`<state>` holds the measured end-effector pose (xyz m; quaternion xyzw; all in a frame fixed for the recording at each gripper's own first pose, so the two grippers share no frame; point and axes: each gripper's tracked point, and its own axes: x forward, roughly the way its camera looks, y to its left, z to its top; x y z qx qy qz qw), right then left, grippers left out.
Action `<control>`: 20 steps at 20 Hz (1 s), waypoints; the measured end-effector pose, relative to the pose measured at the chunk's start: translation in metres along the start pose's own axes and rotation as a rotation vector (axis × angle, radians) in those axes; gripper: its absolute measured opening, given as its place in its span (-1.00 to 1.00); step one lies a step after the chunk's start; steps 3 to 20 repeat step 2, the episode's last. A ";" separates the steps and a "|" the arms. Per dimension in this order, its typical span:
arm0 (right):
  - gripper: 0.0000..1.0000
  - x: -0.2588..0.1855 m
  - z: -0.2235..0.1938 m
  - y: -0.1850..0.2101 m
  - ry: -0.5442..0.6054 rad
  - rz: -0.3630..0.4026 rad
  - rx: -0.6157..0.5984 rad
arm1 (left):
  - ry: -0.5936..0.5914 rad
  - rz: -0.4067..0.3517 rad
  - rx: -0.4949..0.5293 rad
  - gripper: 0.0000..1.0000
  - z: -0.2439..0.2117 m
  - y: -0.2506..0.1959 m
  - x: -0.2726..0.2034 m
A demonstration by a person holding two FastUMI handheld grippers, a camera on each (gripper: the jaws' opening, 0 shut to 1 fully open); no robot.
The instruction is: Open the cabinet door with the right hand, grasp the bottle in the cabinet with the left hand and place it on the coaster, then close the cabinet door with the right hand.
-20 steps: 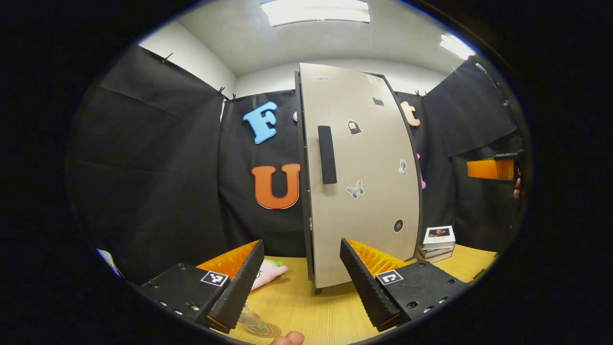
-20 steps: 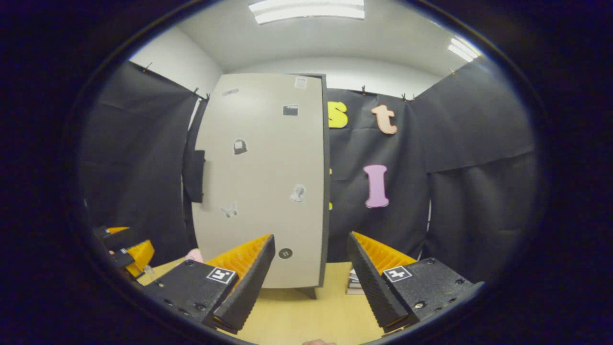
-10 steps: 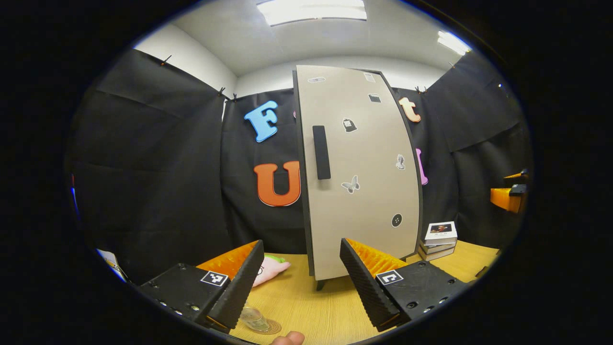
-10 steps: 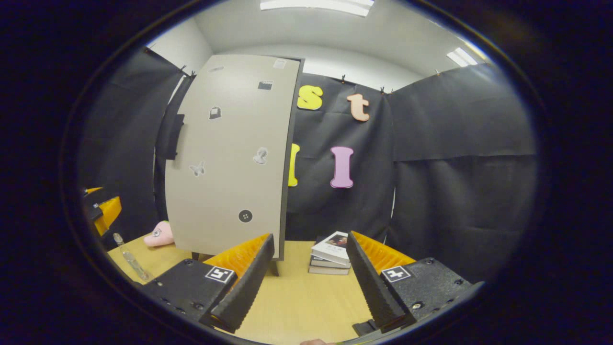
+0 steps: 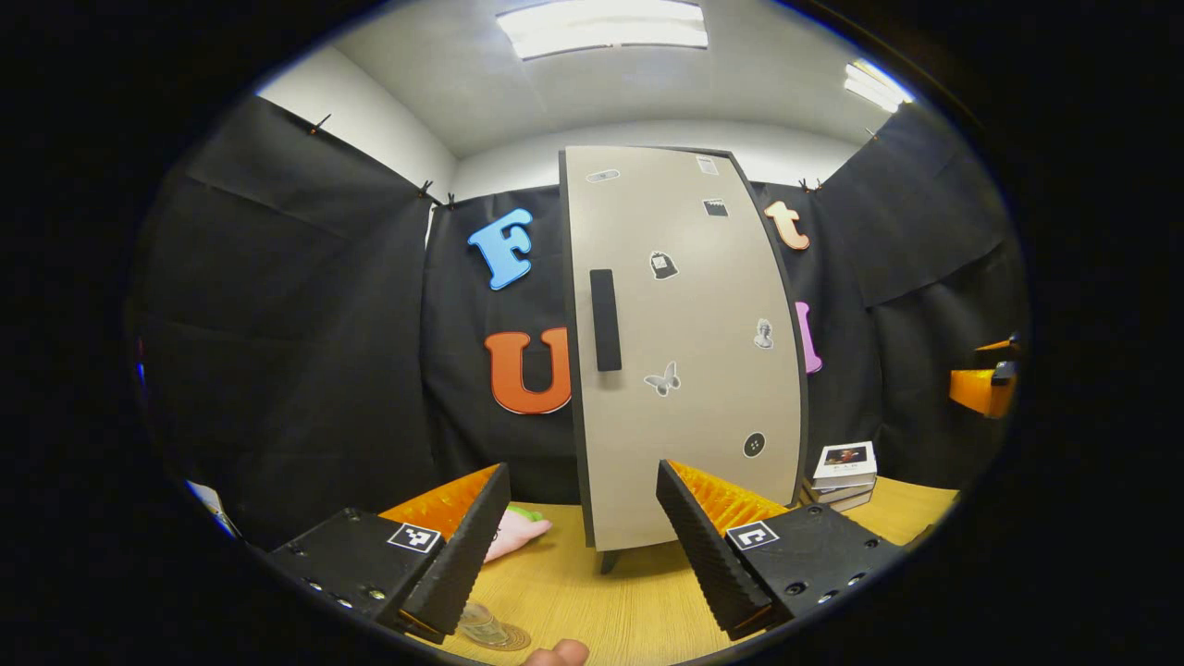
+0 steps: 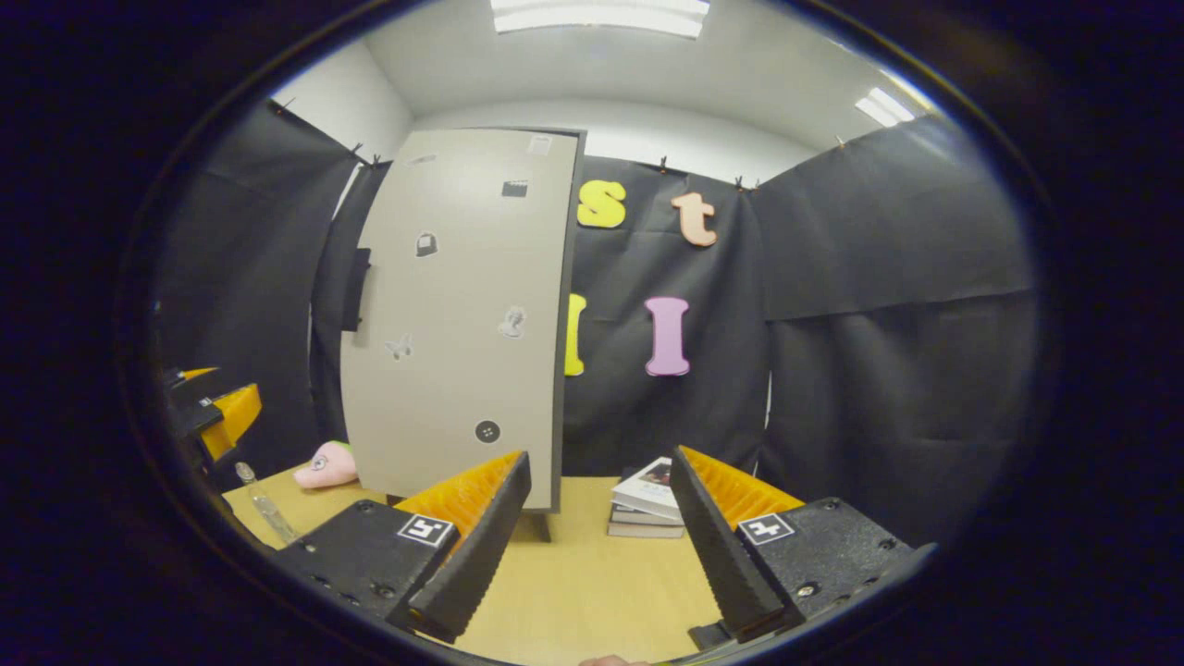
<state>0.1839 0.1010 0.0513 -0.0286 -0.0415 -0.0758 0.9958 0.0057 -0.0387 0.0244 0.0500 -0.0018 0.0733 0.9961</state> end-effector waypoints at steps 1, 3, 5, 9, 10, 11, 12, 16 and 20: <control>0.94 0.000 0.003 0.001 -0.009 -0.002 0.008 | 0.003 -0.002 0.003 0.92 0.000 -0.001 -0.001; 0.94 0.003 0.006 0.004 -0.018 0.004 0.018 | 0.004 -0.003 0.005 0.92 0.002 -0.002 -0.002; 0.94 0.003 0.006 0.004 -0.018 0.004 0.018 | 0.004 -0.003 0.005 0.92 0.002 -0.002 -0.002; 0.94 0.003 0.006 0.004 -0.018 0.004 0.018 | 0.004 -0.003 0.005 0.92 0.002 -0.002 -0.002; 0.94 0.003 0.006 0.004 -0.018 0.004 0.018 | 0.004 -0.003 0.005 0.92 0.002 -0.002 -0.002; 0.94 0.003 0.006 0.004 -0.018 0.004 0.018 | 0.004 -0.003 0.005 0.92 0.002 -0.002 -0.002; 0.94 0.003 0.006 0.004 -0.018 0.004 0.018 | 0.004 -0.003 0.005 0.92 0.002 -0.002 -0.002; 0.94 0.003 0.006 0.004 -0.018 0.004 0.018 | 0.004 -0.003 0.005 0.92 0.002 -0.002 -0.002; 0.94 0.003 0.006 0.004 -0.018 0.004 0.018 | 0.004 -0.003 0.005 0.92 0.002 -0.002 -0.002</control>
